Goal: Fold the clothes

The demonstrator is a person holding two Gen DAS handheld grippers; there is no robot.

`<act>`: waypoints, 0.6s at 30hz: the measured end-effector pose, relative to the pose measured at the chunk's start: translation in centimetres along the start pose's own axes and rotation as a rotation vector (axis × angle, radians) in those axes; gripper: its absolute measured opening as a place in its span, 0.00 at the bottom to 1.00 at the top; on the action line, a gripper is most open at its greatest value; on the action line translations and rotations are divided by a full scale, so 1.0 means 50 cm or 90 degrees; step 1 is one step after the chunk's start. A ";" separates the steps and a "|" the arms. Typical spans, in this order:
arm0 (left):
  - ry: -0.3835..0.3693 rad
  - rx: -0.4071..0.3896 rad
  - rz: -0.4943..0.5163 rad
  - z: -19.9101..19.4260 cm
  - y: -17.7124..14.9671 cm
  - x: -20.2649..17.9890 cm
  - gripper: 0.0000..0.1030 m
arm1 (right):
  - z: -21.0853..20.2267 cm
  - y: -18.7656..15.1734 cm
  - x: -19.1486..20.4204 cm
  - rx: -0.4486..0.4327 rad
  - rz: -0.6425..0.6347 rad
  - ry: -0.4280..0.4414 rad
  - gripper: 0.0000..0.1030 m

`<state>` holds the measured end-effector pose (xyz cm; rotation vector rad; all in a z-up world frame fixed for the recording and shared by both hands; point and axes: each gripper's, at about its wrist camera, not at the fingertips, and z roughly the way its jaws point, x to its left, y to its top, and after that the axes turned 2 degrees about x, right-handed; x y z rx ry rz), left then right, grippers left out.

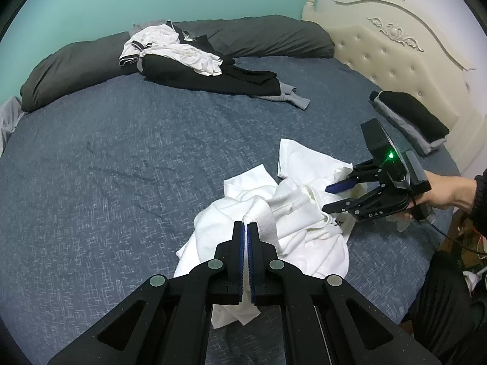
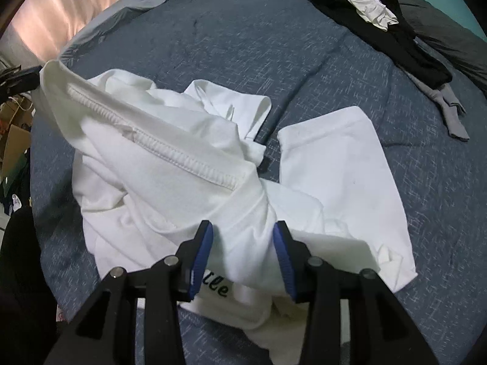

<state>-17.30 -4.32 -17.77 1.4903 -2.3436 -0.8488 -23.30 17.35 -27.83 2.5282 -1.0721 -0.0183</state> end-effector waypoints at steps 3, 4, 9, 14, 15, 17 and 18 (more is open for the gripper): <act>-0.001 0.005 -0.003 0.007 -0.004 0.006 0.02 | 0.010 0.003 -0.003 0.000 0.002 -0.002 0.41; -0.001 0.006 -0.003 0.009 -0.006 0.007 0.02 | 0.014 0.005 -0.004 -0.001 0.003 -0.002 0.43; -0.003 0.008 -0.004 0.015 -0.011 0.010 0.02 | 0.025 0.006 0.005 0.007 -0.013 -0.007 0.41; -0.002 0.009 -0.009 0.016 -0.015 0.018 0.02 | 0.004 -0.004 0.012 -0.011 -0.036 -0.023 0.04; -0.001 0.009 -0.010 0.016 -0.016 0.019 0.02 | -0.003 -0.007 0.008 -0.017 -0.032 -0.021 0.03; 0.001 0.008 -0.012 0.011 -0.016 0.020 0.02 | -0.017 -0.012 0.004 -0.026 -0.026 -0.017 0.02; 0.002 0.007 -0.013 0.008 -0.016 0.020 0.02 | -0.025 -0.015 0.004 -0.030 -0.025 -0.017 0.02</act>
